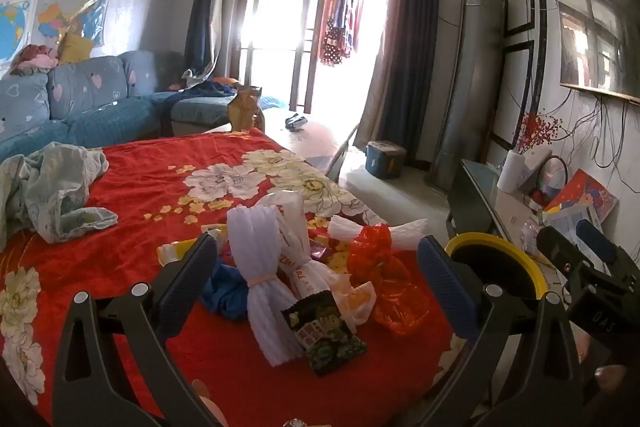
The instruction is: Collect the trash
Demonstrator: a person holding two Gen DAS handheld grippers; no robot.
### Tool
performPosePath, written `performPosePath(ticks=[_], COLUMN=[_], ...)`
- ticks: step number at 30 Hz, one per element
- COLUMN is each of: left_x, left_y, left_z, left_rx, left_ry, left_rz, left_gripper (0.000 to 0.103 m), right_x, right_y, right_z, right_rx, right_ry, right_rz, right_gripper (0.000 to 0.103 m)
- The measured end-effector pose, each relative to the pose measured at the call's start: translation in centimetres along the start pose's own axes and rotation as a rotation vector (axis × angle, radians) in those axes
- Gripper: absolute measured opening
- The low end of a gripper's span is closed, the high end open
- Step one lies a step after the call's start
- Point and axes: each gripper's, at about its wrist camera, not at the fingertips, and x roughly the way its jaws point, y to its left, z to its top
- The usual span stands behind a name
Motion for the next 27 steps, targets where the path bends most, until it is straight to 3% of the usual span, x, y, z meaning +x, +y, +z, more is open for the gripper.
performPosePath(ticks=[27], left_x=[-0.02], left_y=[0.03], left_z=[0.01], left_rx=[-0.002], left_ry=[-0.001], left_rz=[0.0], left_gripper=[0.097], right_x=[0.12], right_y=[0.03], right_z=[-0.06], right_rx=[0.002], right_ry=[0.002], right_rz=[0.001], right_gripper=[0.092])
